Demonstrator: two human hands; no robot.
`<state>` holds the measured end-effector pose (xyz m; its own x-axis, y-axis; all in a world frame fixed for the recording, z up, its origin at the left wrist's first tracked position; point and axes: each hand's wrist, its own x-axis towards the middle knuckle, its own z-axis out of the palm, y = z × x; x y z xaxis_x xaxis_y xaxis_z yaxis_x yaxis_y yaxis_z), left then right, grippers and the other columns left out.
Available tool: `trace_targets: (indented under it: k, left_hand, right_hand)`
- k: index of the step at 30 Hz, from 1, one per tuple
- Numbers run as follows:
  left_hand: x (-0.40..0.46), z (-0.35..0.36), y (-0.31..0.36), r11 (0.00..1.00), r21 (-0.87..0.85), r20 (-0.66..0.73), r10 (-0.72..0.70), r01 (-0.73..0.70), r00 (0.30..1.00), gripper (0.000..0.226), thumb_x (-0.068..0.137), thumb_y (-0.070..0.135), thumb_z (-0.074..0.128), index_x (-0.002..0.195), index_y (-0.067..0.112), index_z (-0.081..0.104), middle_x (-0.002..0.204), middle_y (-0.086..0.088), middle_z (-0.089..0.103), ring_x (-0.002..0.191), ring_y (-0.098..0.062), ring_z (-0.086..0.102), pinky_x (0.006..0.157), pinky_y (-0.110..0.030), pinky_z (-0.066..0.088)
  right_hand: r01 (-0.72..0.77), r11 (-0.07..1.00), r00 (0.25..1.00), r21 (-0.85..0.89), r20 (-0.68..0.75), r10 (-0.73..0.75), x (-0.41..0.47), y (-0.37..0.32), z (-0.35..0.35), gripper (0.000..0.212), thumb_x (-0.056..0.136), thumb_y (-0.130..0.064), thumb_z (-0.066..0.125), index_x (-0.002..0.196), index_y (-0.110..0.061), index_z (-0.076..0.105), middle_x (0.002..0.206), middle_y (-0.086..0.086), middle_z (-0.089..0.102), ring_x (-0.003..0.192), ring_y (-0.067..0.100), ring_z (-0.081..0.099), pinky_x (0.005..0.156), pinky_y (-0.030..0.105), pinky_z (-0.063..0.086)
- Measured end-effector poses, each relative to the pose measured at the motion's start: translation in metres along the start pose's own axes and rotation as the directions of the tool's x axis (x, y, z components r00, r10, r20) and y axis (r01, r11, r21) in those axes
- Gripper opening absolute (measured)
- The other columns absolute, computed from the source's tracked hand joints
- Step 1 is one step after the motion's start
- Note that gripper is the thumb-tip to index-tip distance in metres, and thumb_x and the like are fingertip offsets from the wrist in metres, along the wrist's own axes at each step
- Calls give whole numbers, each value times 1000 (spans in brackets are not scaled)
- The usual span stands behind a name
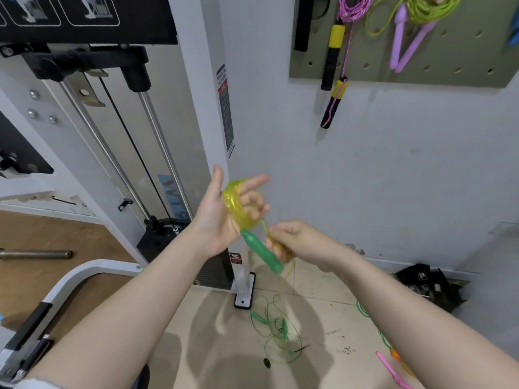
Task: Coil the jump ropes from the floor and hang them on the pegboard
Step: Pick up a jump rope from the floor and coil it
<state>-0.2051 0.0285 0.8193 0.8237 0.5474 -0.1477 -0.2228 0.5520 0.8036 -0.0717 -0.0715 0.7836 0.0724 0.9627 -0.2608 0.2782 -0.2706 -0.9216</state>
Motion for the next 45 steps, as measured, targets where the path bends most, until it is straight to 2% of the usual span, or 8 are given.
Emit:
trace_targets:
  k: [4, 7, 14, 19, 25, 33, 38, 45]
  left_hand:
    - [18, -38, -3, 999, 33, -319, 14, -4, 948, 69, 95, 58, 20, 140, 8, 37, 125, -7, 60, 102, -26, 62, 103, -37, 34]
    - [17, -49, -24, 944, 246, -374, -115, 218, 920, 76, 93, 61, 16, 146, 8, 22, 141, -10, 46, 116, -28, 54, 106, -39, 29]
    - [-12, -14, -21, 739, 499, -22, -511, 452, 860, 99, 70, 77, 8, 119, 5, 57, 92, -17, 72, 46, -21, 57, 89, -36, 47]
    - [-9, -7, 1, 961, 169, 117, -239, 218, 964, 100, 67, 79, 12, 110, 9, 69, 80, -15, 73, 51, -20, 58, 81, -31, 49]
    - [12, -46, 0, 989, 146, -314, 81, -36, 946, 83, 90, 65, 10, 143, 4, 26, 113, -11, 66, 109, -22, 62, 110, -42, 29]
    - [-10, -37, -12, 695, 656, -78, -327, 295, 942, 101, 70, 77, 9, 125, 5, 51, 84, -17, 71, 66, -22, 68, 82, -33, 47]
    - [-22, -22, 11, 907, 344, 237, -333, 241, 913, 98, 69, 78, 21, 114, 3, 64, 75, -18, 70, 42, -19, 56, 81, -29, 51]
    - [1, -41, 6, 983, 186, -242, 47, -1, 969, 81, 89, 63, 19, 145, 5, 24, 116, -11, 65, 97, -24, 67, 102, -44, 34]
  right_hand:
    - [73, 851, 974, -520, 221, 51, -9, -8, 6, 14, 93, -18, 48, 104, -14, 56, 62, -9, 53, 51, 10, 49, 52, 15, 40]
    - [122, 876, 978, -467, 206, -27, -9, -32, -5, 14, 90, -22, 56, 93, -12, 65, 47, -9, 51, 44, 8, 46, 44, 15, 36]
    - [161, 932, 931, -324, -264, -252, 20, -36, -32, 16, 84, -21, 65, 69, -18, 63, 43, -12, 42, 47, 3, 38, 55, 23, 33]
    - [128, 958, 966, -258, -185, -179, 36, -7, -9, 19, 90, -14, 52, 81, -14, 68, 59, -8, 56, 56, 6, 50, 58, 25, 41]
    - [78, 870, 951, -487, 299, 82, 19, -29, 12, 23, 94, -23, 50, 116, -19, 54, 63, -3, 55, 43, 5, 46, 50, 16, 40]
    - [179, 957, 984, -228, 34, -176, 39, -49, -13, 17, 84, -20, 66, 78, -5, 66, 56, 2, 47, 47, 11, 41, 48, 22, 35]
    - [134, 989, 991, -59, 24, -133, 45, -27, -3, 21, 90, -12, 54, 72, -4, 59, 59, 14, 50, 57, 13, 42, 52, 33, 39]
    - [13, 909, 953, -417, 281, 116, 28, -26, 19, 22, 97, -20, 41, 112, -15, 57, 61, -2, 54, 37, 6, 41, 42, 16, 36]
